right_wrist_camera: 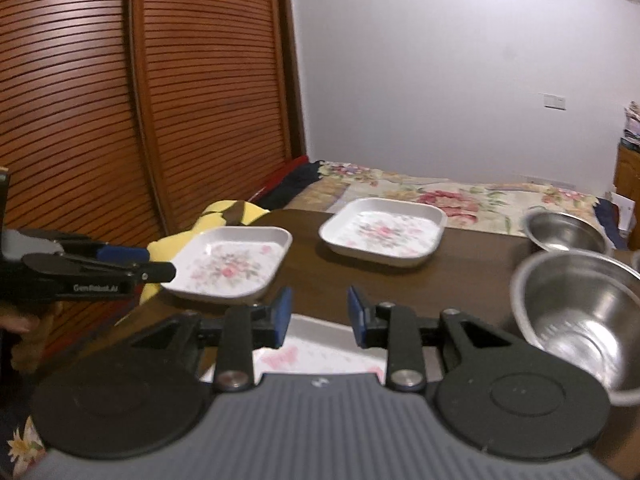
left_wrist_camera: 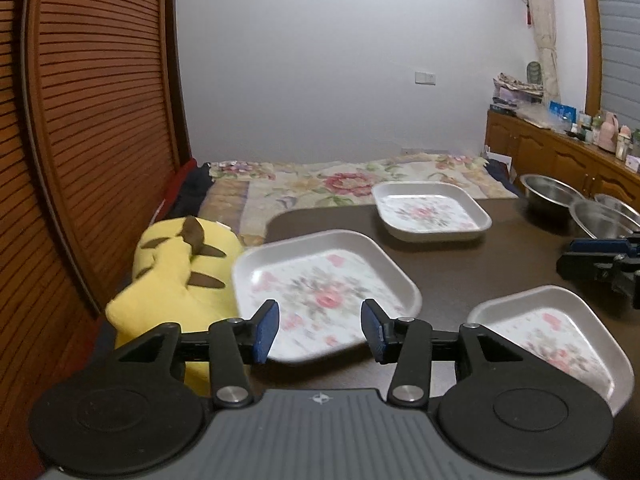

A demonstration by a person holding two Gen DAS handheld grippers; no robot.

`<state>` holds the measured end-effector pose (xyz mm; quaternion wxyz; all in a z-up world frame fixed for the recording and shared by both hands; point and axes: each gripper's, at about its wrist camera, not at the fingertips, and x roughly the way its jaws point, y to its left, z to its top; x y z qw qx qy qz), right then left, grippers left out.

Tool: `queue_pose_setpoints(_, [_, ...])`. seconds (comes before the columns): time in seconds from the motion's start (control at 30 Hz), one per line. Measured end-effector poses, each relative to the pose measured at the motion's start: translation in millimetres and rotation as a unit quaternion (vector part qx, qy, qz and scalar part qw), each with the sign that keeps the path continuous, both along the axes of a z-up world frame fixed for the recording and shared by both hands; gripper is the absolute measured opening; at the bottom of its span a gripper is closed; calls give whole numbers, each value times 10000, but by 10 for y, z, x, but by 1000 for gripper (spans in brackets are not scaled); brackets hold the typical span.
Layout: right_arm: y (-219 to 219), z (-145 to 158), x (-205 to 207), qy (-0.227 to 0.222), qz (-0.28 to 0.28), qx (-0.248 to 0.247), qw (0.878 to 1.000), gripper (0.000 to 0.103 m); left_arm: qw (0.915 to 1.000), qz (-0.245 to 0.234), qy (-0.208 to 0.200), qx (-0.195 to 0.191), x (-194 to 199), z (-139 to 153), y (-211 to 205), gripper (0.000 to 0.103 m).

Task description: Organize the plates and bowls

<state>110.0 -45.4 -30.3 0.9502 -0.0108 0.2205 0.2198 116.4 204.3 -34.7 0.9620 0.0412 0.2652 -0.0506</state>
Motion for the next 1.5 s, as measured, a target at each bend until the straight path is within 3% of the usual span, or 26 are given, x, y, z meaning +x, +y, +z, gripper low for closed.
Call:
queue_pose_setpoints(0.27, [413, 11, 361, 300, 226, -93, 9993, 33, 9997, 145, 172, -17, 318, -49, 437, 48])
queue_pose_setpoints(0.4, [565, -37, 550, 520, 207, -108, 9984, 33, 9994, 166, 298, 11, 426, -118, 583, 42])
queue_pose_setpoints(0.53, [697, -90, 701, 720, 256, -212, 9968, 33, 9987, 111, 436, -223, 526, -206, 686, 36])
queue_pose_setpoints(0.8, [817, -191, 1026, 1276, 192, -208, 9914, 31, 9972, -27, 533, -531, 611, -275, 677, 30])
queue_pose_setpoints(1.17, [935, -339, 1209, 1699, 140, -199, 9852, 21, 9952, 60, 680, -705, 707, -369, 673, 13])
queue_pose_setpoints(1.33, [963, -364, 1245, 1787, 117, -197, 9836, 19, 9943, 62, 756, -753, 730, -399, 666, 13])
queue_pose_setpoints(1.5, [999, -372, 1238, 1799, 213, -252, 9831, 10, 9944, 30, 747, -745, 723, -433, 645, 13])
